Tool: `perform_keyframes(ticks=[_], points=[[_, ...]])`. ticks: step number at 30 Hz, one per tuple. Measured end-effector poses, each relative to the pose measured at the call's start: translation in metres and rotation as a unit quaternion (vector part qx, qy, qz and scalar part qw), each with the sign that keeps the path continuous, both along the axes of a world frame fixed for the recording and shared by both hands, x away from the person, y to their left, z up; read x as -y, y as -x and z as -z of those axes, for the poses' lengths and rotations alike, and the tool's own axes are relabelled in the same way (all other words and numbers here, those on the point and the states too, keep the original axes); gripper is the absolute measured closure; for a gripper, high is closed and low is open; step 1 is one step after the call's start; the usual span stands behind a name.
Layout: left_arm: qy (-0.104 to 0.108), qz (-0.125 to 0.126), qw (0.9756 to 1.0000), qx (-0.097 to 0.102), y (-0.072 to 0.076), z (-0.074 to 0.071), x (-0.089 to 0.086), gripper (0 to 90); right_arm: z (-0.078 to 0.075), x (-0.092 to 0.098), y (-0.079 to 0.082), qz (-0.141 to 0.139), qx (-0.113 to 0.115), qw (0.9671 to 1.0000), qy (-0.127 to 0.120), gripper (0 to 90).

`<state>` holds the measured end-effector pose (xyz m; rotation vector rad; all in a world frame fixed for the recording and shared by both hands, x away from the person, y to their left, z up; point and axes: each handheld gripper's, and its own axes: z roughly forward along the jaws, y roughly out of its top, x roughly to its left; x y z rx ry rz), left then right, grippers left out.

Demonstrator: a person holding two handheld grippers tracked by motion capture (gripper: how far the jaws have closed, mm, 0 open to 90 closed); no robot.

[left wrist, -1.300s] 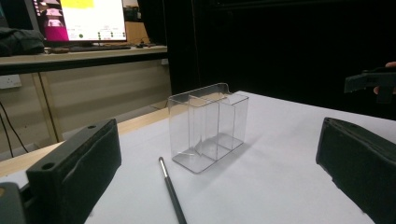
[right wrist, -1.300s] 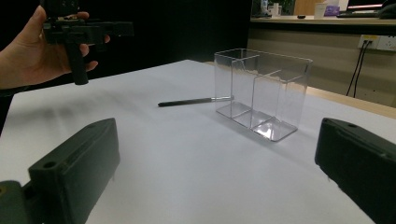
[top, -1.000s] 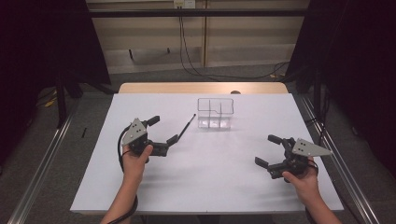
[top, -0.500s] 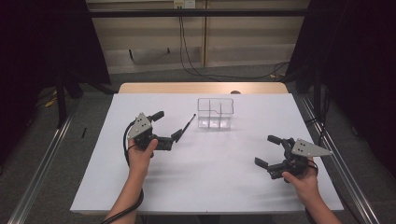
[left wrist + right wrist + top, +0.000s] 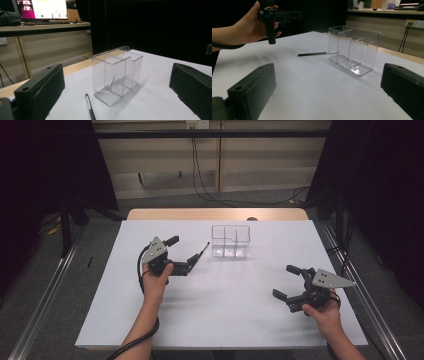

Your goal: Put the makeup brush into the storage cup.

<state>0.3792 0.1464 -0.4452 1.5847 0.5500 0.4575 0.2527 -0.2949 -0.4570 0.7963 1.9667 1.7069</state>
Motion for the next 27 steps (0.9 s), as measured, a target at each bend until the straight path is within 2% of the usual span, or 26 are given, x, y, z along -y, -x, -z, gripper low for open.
perform_keyframes(ticks=[27], points=[[-0.001, -0.014, 0.9999, -0.006, -0.026, 0.002, 0.020, 0.0, -0.001, 0.000, 0.001, -0.003, 0.003, 1.0000, 0.000, 0.0]])
